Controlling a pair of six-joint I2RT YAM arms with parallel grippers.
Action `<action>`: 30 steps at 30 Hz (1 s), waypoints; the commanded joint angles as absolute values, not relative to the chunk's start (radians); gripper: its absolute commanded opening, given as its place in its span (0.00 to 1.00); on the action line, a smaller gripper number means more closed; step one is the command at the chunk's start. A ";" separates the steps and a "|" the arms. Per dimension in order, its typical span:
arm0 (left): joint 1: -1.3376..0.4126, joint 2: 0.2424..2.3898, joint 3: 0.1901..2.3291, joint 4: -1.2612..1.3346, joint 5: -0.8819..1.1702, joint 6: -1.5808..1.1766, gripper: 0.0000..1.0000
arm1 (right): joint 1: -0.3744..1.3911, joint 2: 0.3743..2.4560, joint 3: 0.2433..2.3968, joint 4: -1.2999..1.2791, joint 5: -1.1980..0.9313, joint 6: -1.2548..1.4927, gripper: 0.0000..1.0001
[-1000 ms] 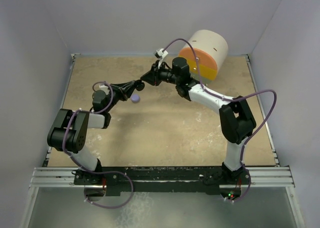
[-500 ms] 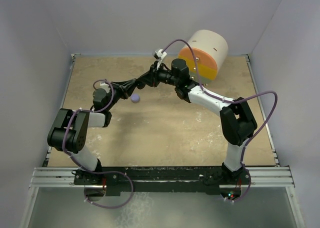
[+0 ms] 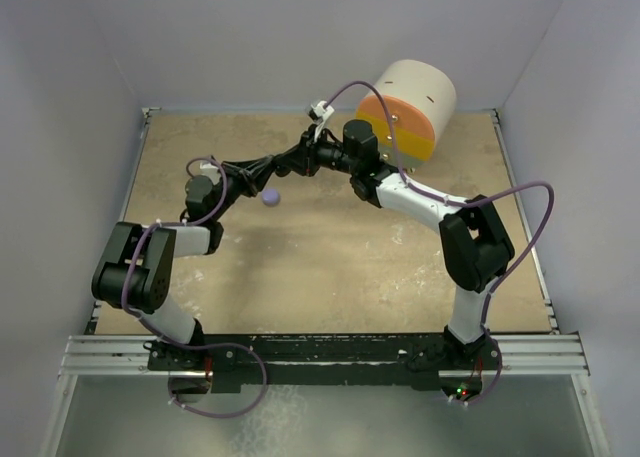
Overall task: Insert the wireless bluetooth earbuds into the charging case
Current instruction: Place the earbud in the charging case.
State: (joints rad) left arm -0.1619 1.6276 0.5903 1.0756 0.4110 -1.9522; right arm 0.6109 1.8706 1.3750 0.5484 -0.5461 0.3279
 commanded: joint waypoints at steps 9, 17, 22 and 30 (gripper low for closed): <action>-0.175 1.579 0.634 1.112 0.394 -1.937 0.00 | 0.618 1.813 1.353 0.621 -0.575 0.349 0.00; -0.175 1.580 0.644 1.114 0.387 -1.933 0.00 | 0.618 1.797 1.327 0.641 -0.573 0.377 0.00; -0.176 1.573 0.647 1.105 0.385 -1.917 0.00 | 0.618 1.800 1.335 0.620 -0.547 0.382 0.00; -0.176 1.566 0.653 1.106 0.383 -1.913 0.00 | 0.617 1.811 1.341 0.596 -0.499 0.389 0.01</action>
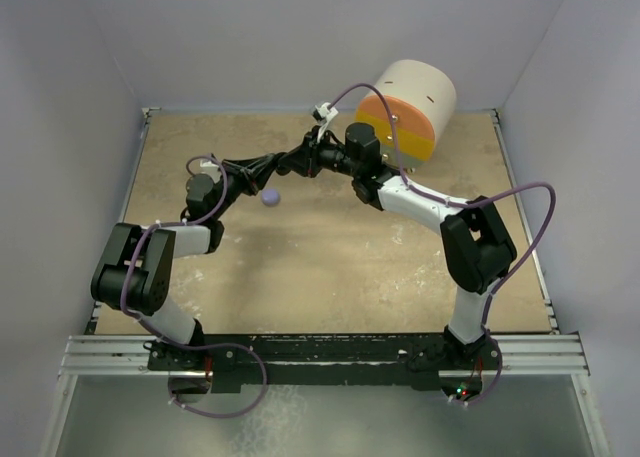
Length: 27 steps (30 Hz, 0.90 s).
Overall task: Insert the wireless bluetooth earbuds into the charging case
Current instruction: Place the earbud in the charging case.
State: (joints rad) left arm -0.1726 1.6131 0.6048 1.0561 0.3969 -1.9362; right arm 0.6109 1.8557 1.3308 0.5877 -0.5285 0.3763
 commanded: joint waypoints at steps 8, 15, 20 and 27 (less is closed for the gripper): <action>-0.176 1.564 0.650 1.107 0.385 -1.913 0.00 | 0.618 1.809 1.348 0.582 -0.452 0.384 0.12; -0.176 1.570 0.642 1.105 0.386 -1.909 0.00 | 0.618 1.824 1.380 0.555 -0.417 0.355 0.17; -0.176 1.576 0.629 1.108 0.385 -1.905 0.00 | 0.618 1.836 1.404 0.537 -0.404 0.342 0.22; -0.176 1.588 0.622 1.110 0.383 -1.898 0.00 | 0.617 1.835 1.417 0.512 -0.372 0.330 0.28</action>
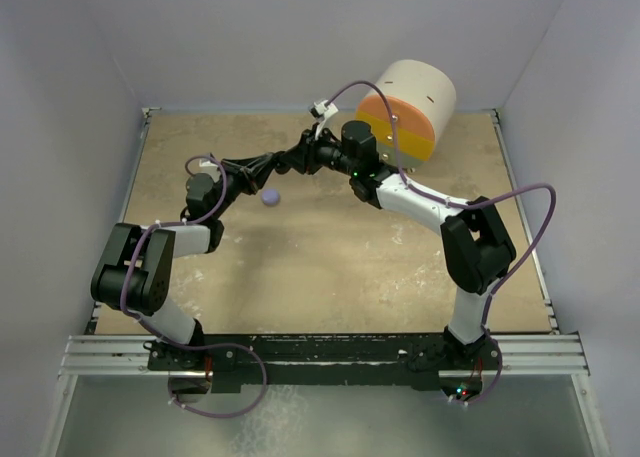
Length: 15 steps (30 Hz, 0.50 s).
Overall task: Insert the wireless bluetooth earbuds into the charging case
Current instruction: Place the earbud in the charging case.
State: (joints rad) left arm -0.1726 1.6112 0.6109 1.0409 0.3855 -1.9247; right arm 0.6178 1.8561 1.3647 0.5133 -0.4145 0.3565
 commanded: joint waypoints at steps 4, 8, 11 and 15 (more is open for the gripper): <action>-0.176 1.593 0.620 1.114 0.384 -1.898 0.00 | 0.618 1.830 1.425 0.504 -0.354 0.322 0.30; -0.176 1.594 0.618 1.111 0.382 -1.894 0.00 | 0.618 1.819 1.422 0.504 -0.343 0.316 0.33; -0.176 1.593 0.620 1.103 0.379 -1.886 0.00 | 0.618 1.806 1.420 0.502 -0.328 0.313 0.35; -0.176 1.588 0.620 1.091 0.374 -1.878 0.00 | 0.617 1.790 1.416 0.493 -0.309 0.305 0.36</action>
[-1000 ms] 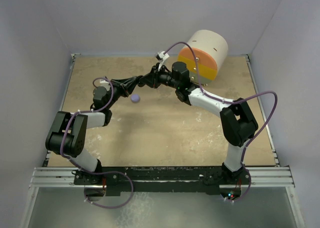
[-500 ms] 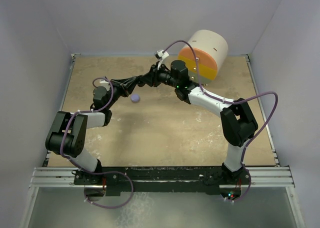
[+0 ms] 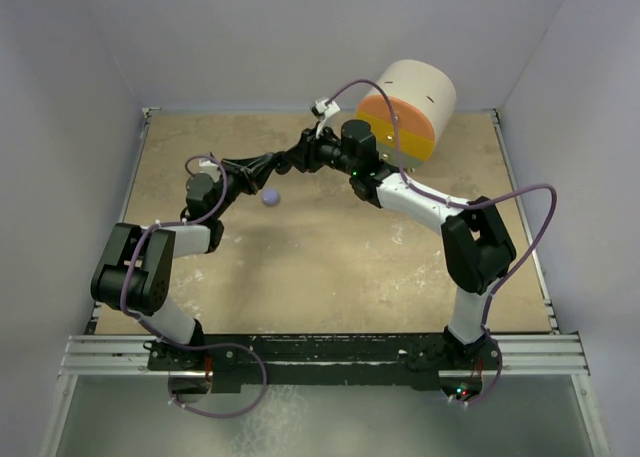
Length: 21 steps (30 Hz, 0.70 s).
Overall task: Insert the wireless bluetooth earbuds into the charging case
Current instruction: Place the earbud in the charging case.
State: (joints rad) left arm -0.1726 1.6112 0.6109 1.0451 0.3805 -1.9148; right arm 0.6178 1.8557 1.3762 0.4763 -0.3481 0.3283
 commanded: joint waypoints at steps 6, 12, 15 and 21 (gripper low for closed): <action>-0.176 1.582 0.621 1.071 0.373 -1.863 0.00 | 0.617 1.749 1.380 0.526 -0.291 0.328 0.38; -0.176 1.576 0.616 1.049 0.347 -1.859 0.00 | 0.616 1.695 1.338 0.491 -0.118 0.337 0.55; -0.176 1.547 0.634 0.973 0.290 -1.844 0.00 | 0.623 1.697 1.345 0.358 0.105 0.351 0.75; -0.209 1.473 0.752 0.681 0.112 -1.796 0.00 | 0.666 1.685 1.220 0.405 0.217 0.301 1.00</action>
State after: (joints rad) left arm -0.1802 1.5482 0.6460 0.8234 0.2520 -1.8484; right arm 0.6308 1.7126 1.2934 0.3965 0.0742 0.3363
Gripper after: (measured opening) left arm 0.153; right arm 0.979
